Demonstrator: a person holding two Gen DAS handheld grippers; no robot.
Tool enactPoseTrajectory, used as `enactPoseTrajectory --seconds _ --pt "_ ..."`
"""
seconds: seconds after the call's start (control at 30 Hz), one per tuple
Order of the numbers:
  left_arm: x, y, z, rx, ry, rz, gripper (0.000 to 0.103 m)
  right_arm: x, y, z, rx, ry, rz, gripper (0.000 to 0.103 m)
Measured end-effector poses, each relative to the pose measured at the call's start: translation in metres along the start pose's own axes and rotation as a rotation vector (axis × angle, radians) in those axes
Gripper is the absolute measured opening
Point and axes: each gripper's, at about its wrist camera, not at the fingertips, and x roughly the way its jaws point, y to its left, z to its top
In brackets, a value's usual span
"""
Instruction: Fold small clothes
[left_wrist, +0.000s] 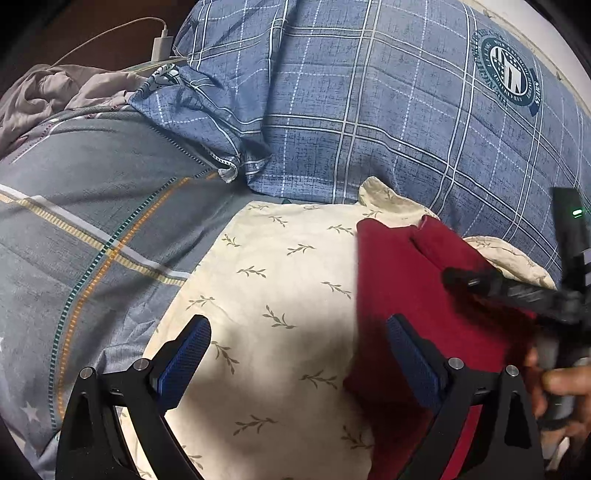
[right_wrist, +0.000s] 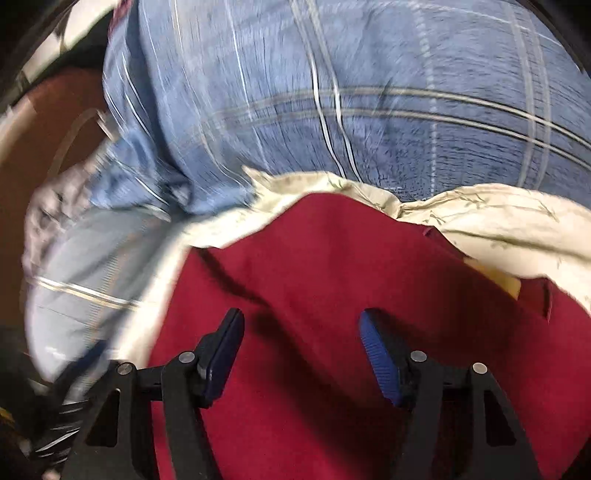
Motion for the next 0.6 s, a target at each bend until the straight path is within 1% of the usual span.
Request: enactPoseTrajectory --seconds 0.03,0.07,0.1,0.13,0.17,0.23,0.27,0.33,0.4,0.43,0.47,0.5,0.53,0.57,0.6 --pt "0.0 0.0 0.0 0.0 0.002 0.002 0.096 -0.002 -0.001 0.0 -0.016 -0.025 -0.046 0.035" --pt "0.001 0.001 0.0 -0.002 0.004 0.006 0.096 -0.008 -0.008 -0.001 0.012 -0.04 -0.033 0.014" --pt "0.001 0.003 0.001 -0.008 0.005 0.008 0.096 -0.016 -0.018 -0.002 0.063 -0.051 0.006 0.009" --pt "0.0 0.004 0.002 -0.019 0.002 0.003 0.096 -0.026 -0.026 -0.003 0.114 -0.07 0.048 0.009" --pt "-0.002 0.006 0.002 -0.028 -0.005 -0.002 0.096 -0.038 -0.03 -0.006 0.138 -0.135 0.062 0.009" --pt "-0.006 0.008 0.003 -0.039 -0.025 0.003 0.095 -0.063 -0.027 -0.015 0.127 -0.167 0.099 0.009" --pt "-0.012 0.011 0.004 -0.053 -0.059 0.024 0.095 -0.074 -0.022 -0.021 0.114 -0.172 0.145 0.009" --pt "-0.024 0.017 0.005 -0.082 -0.129 0.05 0.095 -0.083 -0.001 -0.036 0.059 -0.161 0.194 0.009" --pt "-0.033 0.025 0.006 -0.13 -0.182 0.051 0.095 -0.074 0.019 -0.053 0.021 -0.118 0.212 0.009" --pt "-0.035 0.028 0.005 -0.147 -0.19 0.044 0.096 -0.064 0.027 -0.061 0.019 -0.084 0.23 0.011" --pt "-0.035 0.029 0.004 -0.158 -0.186 0.033 0.096 -0.056 0.03 -0.067 0.028 -0.048 0.227 0.018" --pt "-0.034 0.029 0.004 -0.16 -0.176 0.03 0.096 -0.048 0.034 -0.072 0.043 -0.014 0.213 0.022" --pt "-0.032 0.028 0.002 -0.156 -0.168 0.029 0.096 -0.051 0.03 -0.081 0.068 -0.005 0.21 0.022" --pt "-0.031 0.026 0.0 -0.145 -0.16 0.024 0.096 -0.062 0.026 -0.086 0.084 -0.028 0.213 0.021" --pt "-0.031 0.023 -0.001 -0.136 -0.158 0.017 0.096 -0.077 0.019 -0.094 0.1 -0.062 0.209 0.025"
